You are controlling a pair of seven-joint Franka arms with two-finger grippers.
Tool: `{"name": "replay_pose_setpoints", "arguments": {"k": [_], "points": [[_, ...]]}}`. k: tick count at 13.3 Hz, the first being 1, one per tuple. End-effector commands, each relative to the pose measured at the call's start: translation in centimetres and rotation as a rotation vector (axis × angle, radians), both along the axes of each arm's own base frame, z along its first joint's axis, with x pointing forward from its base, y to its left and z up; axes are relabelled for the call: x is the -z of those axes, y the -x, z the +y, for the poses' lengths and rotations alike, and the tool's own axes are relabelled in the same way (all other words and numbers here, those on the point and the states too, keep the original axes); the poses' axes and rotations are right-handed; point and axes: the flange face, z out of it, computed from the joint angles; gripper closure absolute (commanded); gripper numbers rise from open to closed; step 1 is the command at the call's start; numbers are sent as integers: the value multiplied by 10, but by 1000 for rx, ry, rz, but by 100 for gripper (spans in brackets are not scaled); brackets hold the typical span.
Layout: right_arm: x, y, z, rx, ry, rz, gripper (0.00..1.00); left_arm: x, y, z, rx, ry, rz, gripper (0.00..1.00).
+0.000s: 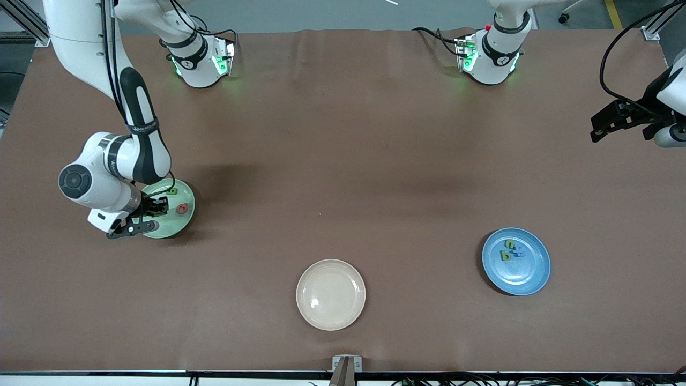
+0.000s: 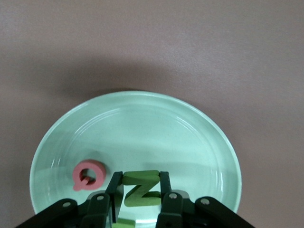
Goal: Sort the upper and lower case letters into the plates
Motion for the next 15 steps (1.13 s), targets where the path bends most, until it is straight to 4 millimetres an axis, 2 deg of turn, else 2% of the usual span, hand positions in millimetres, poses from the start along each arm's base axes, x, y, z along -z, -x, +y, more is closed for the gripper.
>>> {"name": "replay_pose_setpoints", "arguments": {"k": [1,4,6,7,8,13,14,15], "points": [[14,-7,-1,21,-58,0,84,-2,1,-3,14,9,-13,0],[16,-6,-1,22,-57,4,81,-5,4,-11,14,2,-17,0],[16,-6,1,19,-57,6,73,-4,4,-9,11,2,-15,0],[15,-6,4,13,-58,6,45,-3,2,-9,11,2,-15,0],[14,-6,5,14,-60,9,0,-1,1,-9,11,3,-14,0],[-9,-23,4,0,-81,14,0,-5,4,-9,24,-5,-20,0],[-15,-26,2,-29,-93,25,0,-5,4,-9,26,-5,-20,0],[-25,-32,-9,-31,-108,35,0,-6,5,-9,29,-5,-21,0]]}}
